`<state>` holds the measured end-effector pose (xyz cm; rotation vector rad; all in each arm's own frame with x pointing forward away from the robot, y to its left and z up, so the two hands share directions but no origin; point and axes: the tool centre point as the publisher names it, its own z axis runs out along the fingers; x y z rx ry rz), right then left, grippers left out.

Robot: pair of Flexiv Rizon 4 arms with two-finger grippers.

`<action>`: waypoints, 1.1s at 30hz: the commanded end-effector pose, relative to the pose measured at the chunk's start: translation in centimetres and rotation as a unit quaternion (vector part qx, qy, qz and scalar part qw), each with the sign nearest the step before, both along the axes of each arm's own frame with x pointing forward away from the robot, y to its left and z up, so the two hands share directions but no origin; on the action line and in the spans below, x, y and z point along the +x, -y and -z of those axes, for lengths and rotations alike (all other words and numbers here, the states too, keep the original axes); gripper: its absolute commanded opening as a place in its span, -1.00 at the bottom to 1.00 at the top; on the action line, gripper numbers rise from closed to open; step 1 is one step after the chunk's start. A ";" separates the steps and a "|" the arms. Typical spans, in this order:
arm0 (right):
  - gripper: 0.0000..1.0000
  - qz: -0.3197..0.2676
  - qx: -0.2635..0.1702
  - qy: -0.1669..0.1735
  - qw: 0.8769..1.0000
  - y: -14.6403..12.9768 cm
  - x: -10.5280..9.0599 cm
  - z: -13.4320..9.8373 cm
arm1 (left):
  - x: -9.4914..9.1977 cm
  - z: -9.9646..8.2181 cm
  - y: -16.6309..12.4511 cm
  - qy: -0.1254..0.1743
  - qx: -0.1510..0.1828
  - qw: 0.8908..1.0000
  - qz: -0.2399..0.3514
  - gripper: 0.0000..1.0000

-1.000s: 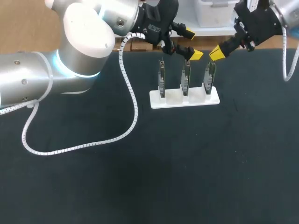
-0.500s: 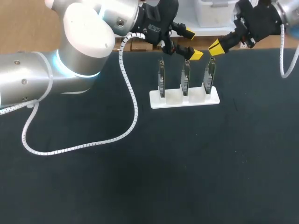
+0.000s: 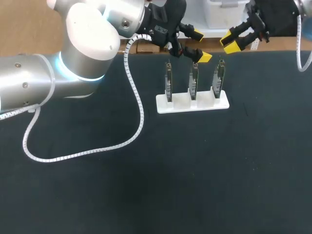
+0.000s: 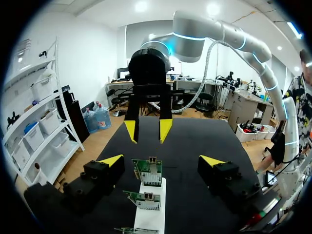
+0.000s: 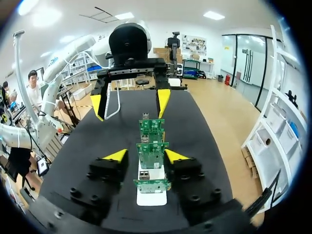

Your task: Pick up the optical module with the left hand, and insert it into the network port with the right hand.

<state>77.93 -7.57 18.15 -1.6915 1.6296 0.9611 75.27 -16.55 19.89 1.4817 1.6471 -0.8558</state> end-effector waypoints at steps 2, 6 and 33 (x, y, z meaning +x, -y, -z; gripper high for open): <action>1.00 0.004 -0.007 0.006 1.000 0.6 -0.6 -0.7 | 0.1 -0.1 0.1 -0.002 0.004 1.000 0.000 1.00; 1.00 0.009 -0.011 0.009 1.000 1.4 -0.7 -1.3 | 0.1 -0.1 0.1 -0.002 0.004 1.000 0.000 1.00; 1.00 0.026 -0.032 0.018 0.999 4.2 -2.5 -3.7 | 0.1 -0.1 0.1 -0.002 0.004 1.000 0.000 1.00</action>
